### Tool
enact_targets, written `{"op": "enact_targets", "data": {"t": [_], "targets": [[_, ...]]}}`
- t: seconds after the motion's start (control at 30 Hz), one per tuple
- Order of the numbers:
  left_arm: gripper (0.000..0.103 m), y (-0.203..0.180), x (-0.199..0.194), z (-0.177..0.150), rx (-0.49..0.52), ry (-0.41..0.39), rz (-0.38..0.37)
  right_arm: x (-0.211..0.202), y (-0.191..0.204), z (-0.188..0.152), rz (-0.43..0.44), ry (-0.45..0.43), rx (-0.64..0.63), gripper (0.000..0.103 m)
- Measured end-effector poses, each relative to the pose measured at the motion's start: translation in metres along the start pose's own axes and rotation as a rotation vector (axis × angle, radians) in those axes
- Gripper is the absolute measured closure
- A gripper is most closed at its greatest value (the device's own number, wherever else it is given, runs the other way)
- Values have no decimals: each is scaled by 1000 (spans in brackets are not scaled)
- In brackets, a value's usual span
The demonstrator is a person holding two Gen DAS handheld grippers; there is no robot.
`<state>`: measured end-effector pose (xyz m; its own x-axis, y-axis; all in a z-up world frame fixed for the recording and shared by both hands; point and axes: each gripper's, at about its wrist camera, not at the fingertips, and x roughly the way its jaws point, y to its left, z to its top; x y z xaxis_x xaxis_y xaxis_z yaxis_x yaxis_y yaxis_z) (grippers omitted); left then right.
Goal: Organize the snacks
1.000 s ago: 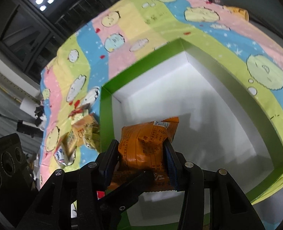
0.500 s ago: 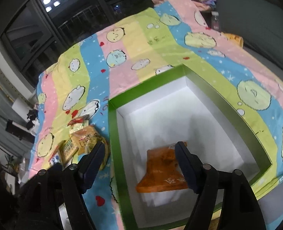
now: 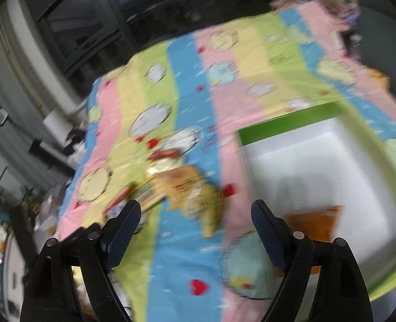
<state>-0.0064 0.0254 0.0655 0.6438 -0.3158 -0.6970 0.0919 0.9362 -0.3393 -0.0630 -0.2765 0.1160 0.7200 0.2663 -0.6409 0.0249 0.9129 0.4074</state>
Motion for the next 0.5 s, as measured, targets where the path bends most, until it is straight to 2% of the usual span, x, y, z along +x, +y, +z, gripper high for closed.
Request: {"op": "enact_targets", "data": {"t": [0.1,0.2,0.3,0.37,0.5], "targets": [[9,20,0,4,-80,17,-26,39,26,19,73,111,14,19],[9,29,-5,6,-115,-2,-9,79,49,42,92,192,7,19],[9,37,-3,6,-132,16,30,127,67,64,30,274,-32,19],[9,42,-1,5,-144,28,29,164,73,77,-33,335,-39,19],[9,43,0,6,-153,32,22,210,75,89,-99,398,-42,19]]}}
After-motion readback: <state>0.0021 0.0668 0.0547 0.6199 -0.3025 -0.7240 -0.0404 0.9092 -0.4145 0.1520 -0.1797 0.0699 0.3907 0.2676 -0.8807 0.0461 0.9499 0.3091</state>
